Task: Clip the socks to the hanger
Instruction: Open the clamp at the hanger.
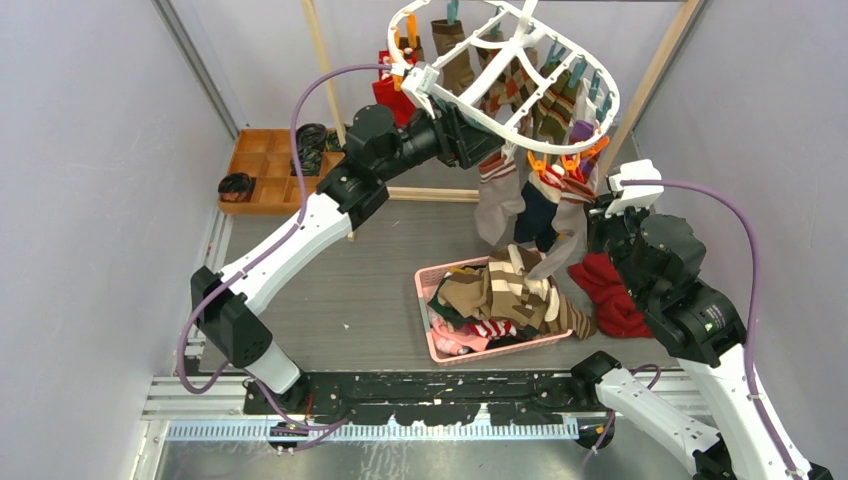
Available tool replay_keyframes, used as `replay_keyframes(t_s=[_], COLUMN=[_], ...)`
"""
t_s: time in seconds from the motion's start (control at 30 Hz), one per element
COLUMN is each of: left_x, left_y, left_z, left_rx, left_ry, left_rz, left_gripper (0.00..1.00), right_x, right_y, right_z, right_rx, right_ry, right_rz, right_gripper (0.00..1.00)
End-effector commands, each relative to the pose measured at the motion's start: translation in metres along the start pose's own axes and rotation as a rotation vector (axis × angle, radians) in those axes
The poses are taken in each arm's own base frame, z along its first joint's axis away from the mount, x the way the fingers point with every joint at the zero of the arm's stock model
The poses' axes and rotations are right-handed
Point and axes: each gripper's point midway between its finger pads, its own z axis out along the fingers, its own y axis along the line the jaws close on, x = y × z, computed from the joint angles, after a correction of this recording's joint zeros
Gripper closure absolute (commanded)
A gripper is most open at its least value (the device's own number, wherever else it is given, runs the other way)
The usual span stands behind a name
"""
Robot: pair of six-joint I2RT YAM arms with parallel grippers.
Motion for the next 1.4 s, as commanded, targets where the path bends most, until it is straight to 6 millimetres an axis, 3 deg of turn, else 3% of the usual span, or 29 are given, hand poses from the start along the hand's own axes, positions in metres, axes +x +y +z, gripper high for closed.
replay_keyframes(t_s=[0.0, 0.37, 0.63, 0.9, 1.2, 1.37], left_x=[-0.025, -0.043, -0.043, -0.045, -0.047, -0.050], left_y=[-0.015, -0.012, -0.014, -0.016, -0.018, -0.017], left_z=[0.002, -0.007, -0.017, -0.014, -0.007, -0.007], left_rx=[0.039, 0.020, 0.032, 0.053, 0.073, 0.061], left_ry=[-0.069, -0.105, -0.113, -0.114, -0.118, -0.124], left_rz=[0.037, 0.080, 0.200, 0.230, 0.208, 0.199], left_gripper=[0.36, 0.38, 0.34, 0.36, 0.52, 0.76], right_x=[-0.021, -0.021, -0.022, -0.022, -0.021, -0.020], right_y=[-0.004, -0.005, -0.005, -0.007, -0.009, -0.009], right_z=[-0.003, -0.004, -0.004, -0.006, -0.009, -0.010], right_rx=[0.018, 0.018, 0.017, 0.020, 0.024, 0.026], right_ry=[-0.069, -0.072, -0.075, -0.078, -0.077, -0.072], right_rz=[0.023, 0.014, 0.008, 0.007, 0.008, 0.007], right_gripper=[0.98, 0.98, 0.98, 0.98, 0.98, 0.98])
